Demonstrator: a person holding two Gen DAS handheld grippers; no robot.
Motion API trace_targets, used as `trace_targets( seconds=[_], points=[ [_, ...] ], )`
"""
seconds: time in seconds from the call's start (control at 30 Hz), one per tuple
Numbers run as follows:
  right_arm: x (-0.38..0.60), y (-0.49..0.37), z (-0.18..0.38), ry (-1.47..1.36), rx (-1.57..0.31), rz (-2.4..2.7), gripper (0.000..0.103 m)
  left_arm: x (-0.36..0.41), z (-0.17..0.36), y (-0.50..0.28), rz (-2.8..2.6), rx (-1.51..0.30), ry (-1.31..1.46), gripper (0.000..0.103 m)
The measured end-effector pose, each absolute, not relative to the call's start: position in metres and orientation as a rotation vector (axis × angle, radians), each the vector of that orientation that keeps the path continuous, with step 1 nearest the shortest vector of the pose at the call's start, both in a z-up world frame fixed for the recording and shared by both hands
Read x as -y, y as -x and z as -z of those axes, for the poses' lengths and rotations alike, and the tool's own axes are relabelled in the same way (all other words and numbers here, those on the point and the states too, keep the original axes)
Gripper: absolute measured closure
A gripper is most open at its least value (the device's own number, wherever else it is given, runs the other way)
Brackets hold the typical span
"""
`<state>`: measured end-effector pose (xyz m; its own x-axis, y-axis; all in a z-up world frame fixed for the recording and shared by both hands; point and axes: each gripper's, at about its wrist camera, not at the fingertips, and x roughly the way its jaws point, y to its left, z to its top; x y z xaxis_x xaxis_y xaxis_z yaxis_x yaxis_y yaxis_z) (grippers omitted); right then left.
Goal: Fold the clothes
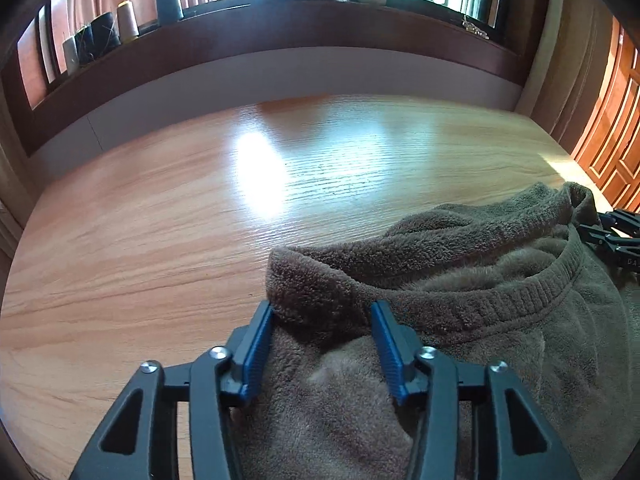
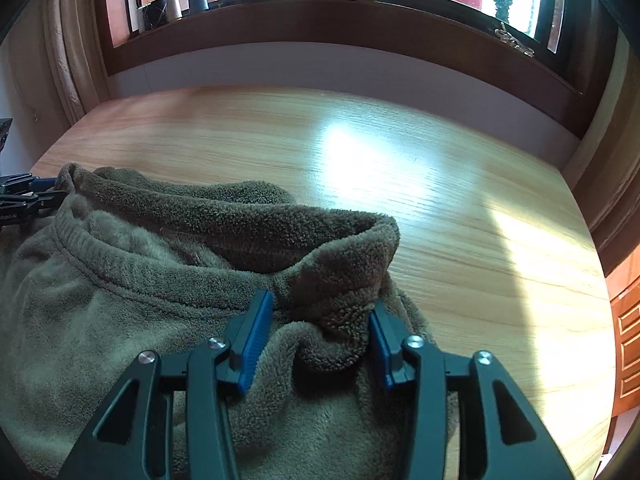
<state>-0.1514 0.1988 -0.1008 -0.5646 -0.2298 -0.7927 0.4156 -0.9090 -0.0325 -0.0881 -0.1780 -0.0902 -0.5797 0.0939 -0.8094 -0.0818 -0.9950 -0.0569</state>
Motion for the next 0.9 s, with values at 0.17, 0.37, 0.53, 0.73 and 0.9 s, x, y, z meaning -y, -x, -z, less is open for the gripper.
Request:
trace_targets(
  seconds=[0.17, 0.37, 0.53, 0.73, 0.9],
  points=[
    [-0.206, 0.138, 0.081, -1.109, -0.246, 2.52, 0.088, 0.198, 0.074, 0.073, -2.727, 0.205, 1.295, 0.088],
    [-0.215, 0.118, 0.033, -0.899, -0.168, 2.609, 0.089, 0.213, 0.011, 0.054, -2.816, 0.288, 1.033, 0.089],
    [-0.208, 0.132, 0.015, -0.841, -0.144, 2.676, 0.089, 0.214, -0.003, 0.071, -2.869, 0.273, 1.014, 0.089],
    [-0.191, 0.189, 0.065, -1.078, -0.168, 2.648, 0.089, 0.208, 0.072, 0.119, -2.856, 0.259, 1.281, 0.089],
    [-0.187, 0.204, 0.092, -1.226, -0.205, 2.608, 0.081, 0.2, 0.106, 0.13, -2.832, 0.186, 1.399, 0.088]
  ],
)
